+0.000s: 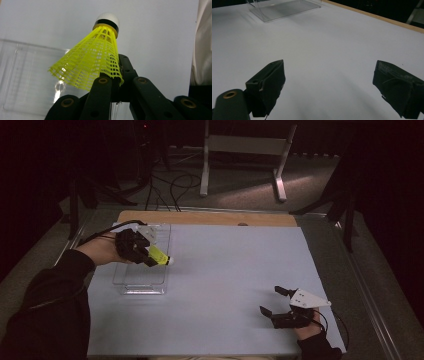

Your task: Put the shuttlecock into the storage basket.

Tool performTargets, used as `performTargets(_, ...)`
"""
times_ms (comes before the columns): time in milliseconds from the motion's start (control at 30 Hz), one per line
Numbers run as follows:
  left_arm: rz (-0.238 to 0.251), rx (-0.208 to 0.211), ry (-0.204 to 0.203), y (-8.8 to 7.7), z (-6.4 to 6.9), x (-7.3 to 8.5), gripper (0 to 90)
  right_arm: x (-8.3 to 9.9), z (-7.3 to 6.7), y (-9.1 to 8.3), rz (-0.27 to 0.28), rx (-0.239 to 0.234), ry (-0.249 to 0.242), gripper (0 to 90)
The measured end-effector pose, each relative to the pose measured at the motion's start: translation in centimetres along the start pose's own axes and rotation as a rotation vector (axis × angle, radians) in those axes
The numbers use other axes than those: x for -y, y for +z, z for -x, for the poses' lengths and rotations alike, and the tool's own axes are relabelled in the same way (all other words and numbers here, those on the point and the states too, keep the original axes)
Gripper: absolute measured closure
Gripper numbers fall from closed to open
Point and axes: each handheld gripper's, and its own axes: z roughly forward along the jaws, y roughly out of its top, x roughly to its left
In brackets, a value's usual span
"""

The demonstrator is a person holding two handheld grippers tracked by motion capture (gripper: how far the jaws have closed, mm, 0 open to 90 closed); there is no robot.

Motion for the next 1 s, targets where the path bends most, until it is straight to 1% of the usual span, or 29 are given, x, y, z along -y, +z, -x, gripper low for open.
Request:
performTargets(33,-0.003,-0.008,0.0,-0.1,0.0,0.3,90.0,0.0,0.0,0.0,-0.001,0.001,-0.001,10.7)
performTargets(67,-0.001,-0.01,-0.012,-0.2,0.0,0.5,90.0,0.0,0.0,0.0,-0.001,0.0,0.0,10.7)
performTargets(100,-0.009,-0.008,-0.009,-0.3,0.0,0.8,90.0,0.0,0.0,0.0,-0.001,0.0,0.0,10.7)
performTargets(133,-0.01,-0.023,-0.012,-0.4,0.1,1.0,90.0,0.0,0.0,0.0,-0.003,0.002,0.001,10.7)
performTargets(167,-0.013,-0.018,-0.021,-0.5,0.0,1.2,90.0,0.0,0.0,0.0,-0.002,0.001,0.002,10.7)
performTargets(200,-0.017,-0.02,-0.021,-0.5,0.1,1.5,90.0,0.0,0.0,0.0,-0.001,0.001,0.001,10.7)
performTargets(233,-0.015,-0.03,-0.029,-0.6,0.0,1.8,90.0,0.0,0.0,0.0,-0.003,0.003,0.002,10.8)
performTargets(267,-0.017,-0.023,-0.035,-0.6,0.0,2.0,90.0,0.0,0.0,0.0,-0.003,0.004,0.0,10.7)
performTargets(300,-0.017,-0.025,-0.031,-0.6,0.1,2.3,90.0,0.0,0.0,0.0,-0.004,0.004,0.0,10.7)
performTargets(333,-0.015,-0.024,-0.04,-0.6,0.0,2.5,90.0,0.0,0.0,0.0,-0.002,0.003,-0.001,10.7)
performTargets(367,-0.015,-0.024,-0.04,-0.6,0.0,2.5,90.0,0.0,0.0,0.0,-0.002,0.003,-0.001,10.7)
performTargets(400,-0.018,-0.026,-0.051,-0.6,0.0,3.0,90.0,0.0,0.0,0.1,-0.003,0.003,0.0,10.7)
performTargets(467,-0.017,-0.027,-0.059,-0.7,0.0,3.4,90.0,0.0,0.0,0.1,-0.008,0.003,0.004,10.7)
performTargets(500,-0.018,-0.035,-0.058,-0.7,0.1,3.6,90.0,0.0,0.0,0.2,-0.01,0.002,0.004,10.8)
performTargets(533,-0.014,-0.03,-0.065,-0.7,0.0,3.8,90.0,0.0,0.0,0.2,-0.011,0.002,0.003,10.7)
performTargets(567,-0.019,-0.029,-0.06,-0.7,0.1,4.0,90.0,0.0,0.1,0.2,-0.012,0.002,0.003,10.7)
performTargets(600,-0.022,-0.039,-0.057,-0.6,0.1,4.1,90.0,0.0,0.1,0.2,-0.01,0.001,0.004,10.7)
performTargets(633,-0.02,-0.028,-0.06,-0.6,0.1,4.2,90.0,0.0,0.0,0.2,-0.011,0.002,0.004,10.8)
performTargets(700,-0.018,-0.03,-0.06,-0.5,0.2,4.4,90.0,0.0,0.1,0.2,-0.011,-0.001,0.003,10.7)
performTargets(733,-0.021,-0.021,-0.062,-0.3,0.2,4.6,90.0,0.0,0.1,0.2,-0.012,-0.001,0.004,10.7)
performTargets(800,-0.023,-0.021,-0.061,0.1,0.2,4.7,90.0,0.0,0.1,0.2,-0.014,0.001,0.003,10.8)
performTargets(833,-0.022,-0.013,-0.062,0.3,0.2,4.8,90.0,0.0,0.0,0.2,-0.014,0.001,0.002,10.7)
performTargets(900,-0.02,-0.015,-0.066,0.7,0.1,5.0,90.0,0.0,0.1,0.2,-0.014,0.001,0.002,10.7)
performTargets(933,-0.018,-0.009,-0.064,1.0,0.0,5.1,90.0,0.0,0.1,0.2,-0.014,0.0,0.002,10.7)
performTargets(967,-0.02,-0.015,-0.055,1.2,0.0,5.1,90.0,0.1,0.1,0.2,-0.014,0.001,0.003,10.8)
performTargets(1000,-0.016,-0.005,-0.057,1.4,0.0,5.1,90.0,0.1,0.1,0.2,-0.015,0.0,0.002,10.7)
